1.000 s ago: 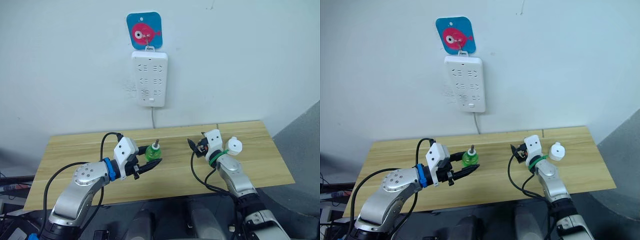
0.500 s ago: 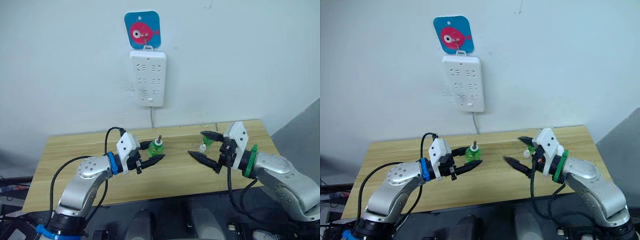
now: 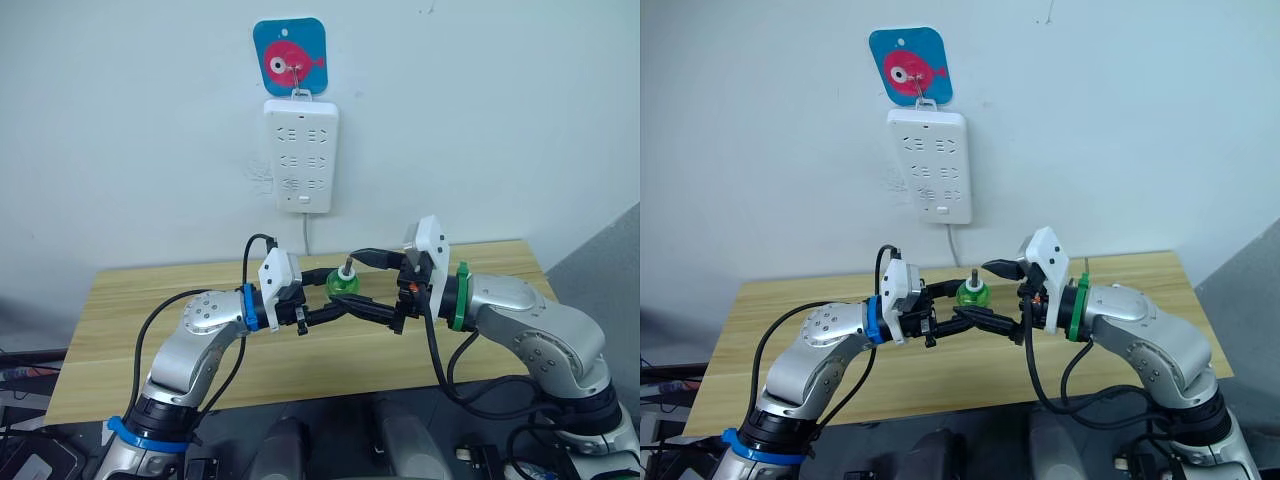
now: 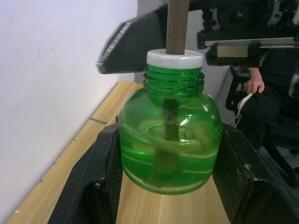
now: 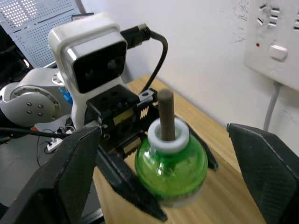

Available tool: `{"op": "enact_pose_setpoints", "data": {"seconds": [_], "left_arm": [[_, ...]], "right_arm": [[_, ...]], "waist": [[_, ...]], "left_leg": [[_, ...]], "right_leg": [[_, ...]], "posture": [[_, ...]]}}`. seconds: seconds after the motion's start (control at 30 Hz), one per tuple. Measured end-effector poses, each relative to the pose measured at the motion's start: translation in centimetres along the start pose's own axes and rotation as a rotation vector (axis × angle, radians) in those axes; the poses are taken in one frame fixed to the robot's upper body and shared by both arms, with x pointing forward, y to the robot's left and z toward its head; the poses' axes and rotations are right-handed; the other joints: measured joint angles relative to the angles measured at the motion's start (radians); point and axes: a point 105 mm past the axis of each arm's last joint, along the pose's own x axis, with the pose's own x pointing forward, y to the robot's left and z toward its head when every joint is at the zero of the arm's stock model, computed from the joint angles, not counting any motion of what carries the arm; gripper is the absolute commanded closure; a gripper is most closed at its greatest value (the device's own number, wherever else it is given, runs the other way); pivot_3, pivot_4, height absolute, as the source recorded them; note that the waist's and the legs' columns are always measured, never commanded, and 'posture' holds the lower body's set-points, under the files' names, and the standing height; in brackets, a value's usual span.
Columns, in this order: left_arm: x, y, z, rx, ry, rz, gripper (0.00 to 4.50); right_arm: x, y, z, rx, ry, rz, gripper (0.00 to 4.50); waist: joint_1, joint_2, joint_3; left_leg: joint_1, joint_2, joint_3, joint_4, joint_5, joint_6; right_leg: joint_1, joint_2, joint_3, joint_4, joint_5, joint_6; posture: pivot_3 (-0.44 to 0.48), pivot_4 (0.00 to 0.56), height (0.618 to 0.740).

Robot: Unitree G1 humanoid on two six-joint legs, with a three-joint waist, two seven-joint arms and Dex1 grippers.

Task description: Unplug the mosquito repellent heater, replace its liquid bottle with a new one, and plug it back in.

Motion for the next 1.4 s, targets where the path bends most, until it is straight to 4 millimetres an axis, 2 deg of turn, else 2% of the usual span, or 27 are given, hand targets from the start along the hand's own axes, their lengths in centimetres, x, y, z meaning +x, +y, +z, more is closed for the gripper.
{"op": "enact_pose_setpoints", "data": {"seconds": [0.13, 0.33, 0.4, 0.57, 0.63, 0.8, 0.9, 1.03, 1.17, 1.4], "left_arm": [[0.0, 0.0, 0.0, 0.0, -0.002, 0.0, 2.22], [0.1, -0.1, -0.1, 0.005, -0.01, -0.004, 2.22], [0.1, 0.0, -0.3, -0.003, -0.009, 0.0, 2.22], [0.3, 0.0, -0.2, -0.003, -0.023, 0.001, 2.22], [0.3, 0.0, -0.1, -0.004, -0.03, 0.001, 1.5], [0.3, 0.1, 0.4, 0.018, -0.061, 0.01, 0.06], [0.1, 0.6, 0.5, 0.008, -0.065, 0.038, 0.0], [-0.3, 1.4, 0.3, -0.266, -0.058, 0.089, 0.0], [0.6, 2.1, 3.0, -0.466, -0.155, 0.105, 0.0], [1.9, 1.9, 7.2, -0.681, -0.315, 0.007, 0.0]], "right_arm": [[0.3, 0.0, -0.4, 0.001, 0.014, 0.001, 0.76], [0.2, -0.1, -0.4, -0.045, 0.03, -0.003, 3.06], [0.3, -0.1, -0.5, -0.059, 0.035, 0.0, 3.67], [0.2, -0.1, -0.3, -0.091, 0.031, 0.003, 3.68], [0.1, -0.2, -0.2, -0.093, 0.027, 0.005, 3.68], [-0.4, -0.7, 0.5, -0.071, -0.014, -0.017, 3.68], [-1.3, -1.7, 1.3, -0.02, -0.062, -0.072, 3.68], [-3.4, -3.3, 3.0, 0.158, -0.215, -0.168, 3.68], [-4.7, -4.2, 3.7, 0.356, -0.35, -0.216, 3.68], [-5.2, -4.3, 4.9, 0.648, -0.532, -0.213, 3.68]], "waist": [[0.0, 0.0, 0.0], [0.0, 0.0, 0.0], [0.0, 0.0, -0.001], [0.001, 0.0, -0.001], [0.001, 0.0, -0.001], [0.001, 0.0, -0.003], [0.002, 0.0, -0.007], [0.001, -0.001, -0.018], [0.002, -0.001, -0.028], [-0.001, 0.002, -0.051]], "left_leg": [[0.0, 0.0, -0.001, 0.0, 0.0, 0.0], [0.0, -0.001, -0.001, 0.001, 0.0, 0.0], [-0.001, -0.001, -0.001, 0.001, 0.0, 0.0], [-0.001, -0.001, -0.001, 0.002, 0.0, 0.0], [-0.001, -0.001, -0.001, 0.002, 0.0, 0.0], [-0.001, -0.001, -0.001, 0.003, 0.0, 0.0], [-0.001, -0.001, -0.001, 0.003, 0.0, 0.0], [-0.003, -0.001, -0.003, 0.004, 0.0, 0.0], [-0.004, -0.002, -0.003, 0.005, 0.0, 0.0], [-0.002, -0.002, -0.001, 0.006, 0.0, 0.0]], "right_leg": [[0.0, 0.0, -0.001, 0.0, 0.0, 0.0], [0.0, -0.001, -0.001, 0.001, 0.0, 0.0], [0.0, -0.001, -0.001, 0.001, 0.0, 0.0], [0.0, -0.001, -0.001, 0.001, 0.0, 0.0], [0.0, -0.001, -0.001, 0.001, 0.0, 0.0], [0.0, -0.001, -0.002, 0.002, 0.0, 0.0], [0.0, -0.002, -0.001, 0.002, 0.001, 0.001], [0.0, -0.002, -0.002, 0.003, 0.001, 0.002], [0.0, -0.002, -0.003, 0.003, 0.002, 0.002], [0.0, -0.001, -0.001, 0.004, 0.002, 0.002]], "posture": [[-0.177, 0.17, 0.73], [-0.175, 0.168, 0.73], [-0.175, 0.164, 0.73], [-0.173, 0.159, 0.73], [-0.172, 0.152, 0.73], [-0.173, 0.14, 0.73], [-0.174, 0.124, 0.73], [-0.171, 0.108, 0.73], [-0.158, 0.095, 0.73], [-0.154, 0.085, 0.73]]}}
